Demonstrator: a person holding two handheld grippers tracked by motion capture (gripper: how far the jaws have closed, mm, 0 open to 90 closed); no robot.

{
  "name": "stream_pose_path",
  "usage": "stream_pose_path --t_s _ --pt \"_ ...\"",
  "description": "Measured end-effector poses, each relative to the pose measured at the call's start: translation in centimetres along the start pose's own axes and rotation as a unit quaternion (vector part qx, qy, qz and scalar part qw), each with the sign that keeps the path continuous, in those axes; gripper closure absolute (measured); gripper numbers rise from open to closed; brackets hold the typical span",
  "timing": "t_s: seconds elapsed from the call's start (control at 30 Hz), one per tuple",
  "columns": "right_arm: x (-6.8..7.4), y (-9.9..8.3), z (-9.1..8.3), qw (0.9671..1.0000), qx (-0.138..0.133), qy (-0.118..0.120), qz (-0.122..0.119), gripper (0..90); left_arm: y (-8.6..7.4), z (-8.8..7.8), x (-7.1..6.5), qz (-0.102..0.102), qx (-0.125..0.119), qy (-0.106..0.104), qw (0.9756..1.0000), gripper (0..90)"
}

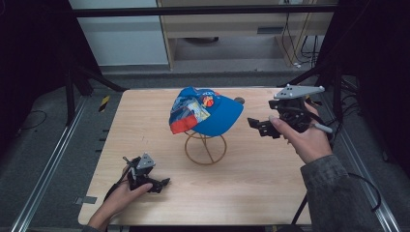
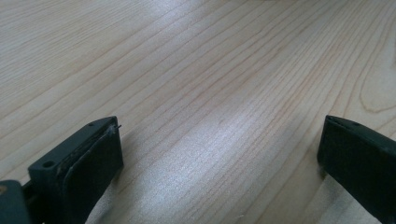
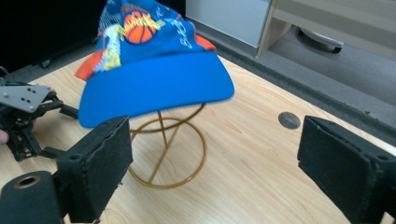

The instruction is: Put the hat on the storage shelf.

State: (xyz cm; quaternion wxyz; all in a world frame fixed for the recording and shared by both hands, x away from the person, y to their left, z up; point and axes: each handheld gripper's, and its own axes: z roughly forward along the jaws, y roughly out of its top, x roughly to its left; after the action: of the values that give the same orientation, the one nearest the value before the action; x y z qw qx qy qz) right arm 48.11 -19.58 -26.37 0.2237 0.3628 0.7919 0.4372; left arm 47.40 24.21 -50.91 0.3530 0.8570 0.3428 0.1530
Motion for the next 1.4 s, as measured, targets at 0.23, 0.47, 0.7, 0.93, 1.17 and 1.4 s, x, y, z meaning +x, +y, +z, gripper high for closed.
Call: stream_pose_path --t_s 0.23,0.47,0.7,0.93,1.17,1.4 --pt "-0.4 -2.2 0.4 0.9999 0.013 -0.006 0.006 12.7 0.0 0.0 0.0 0.0 0.0 0.0 1.0 0.0" --pt "-0.7 -4.6 1.3 0.9996 0.027 -0.013 0.002 13.3 0.0 0.0 0.0 0.0 0.002 -0.001 1.0 0.0" --pt "-0.7 -6.7 2.0 0.9992 0.037 -0.017 -0.001 13.6 0.0 0.0 0.0 0.0 0.002 -0.001 1.0 0.0" --pt "-0.7 -9.4 3.2 0.9985 0.052 -0.018 0.005 13.8 0.0 0.0 0.0 0.0 0.002 -0.001 1.0 0.0" --pt "-0.5 -12.2 4.3 0.9974 0.07 -0.014 0.012 14.2 0.0 0.0 0.0 0.0 0.002 0.0 1.0 0.0" --pt "-0.2 -14.9 5.6 0.9966 0.078 -0.009 0.028 14.7 0.0 0.0 0.0 0.0 0.001 0.0 1.0 0.0"
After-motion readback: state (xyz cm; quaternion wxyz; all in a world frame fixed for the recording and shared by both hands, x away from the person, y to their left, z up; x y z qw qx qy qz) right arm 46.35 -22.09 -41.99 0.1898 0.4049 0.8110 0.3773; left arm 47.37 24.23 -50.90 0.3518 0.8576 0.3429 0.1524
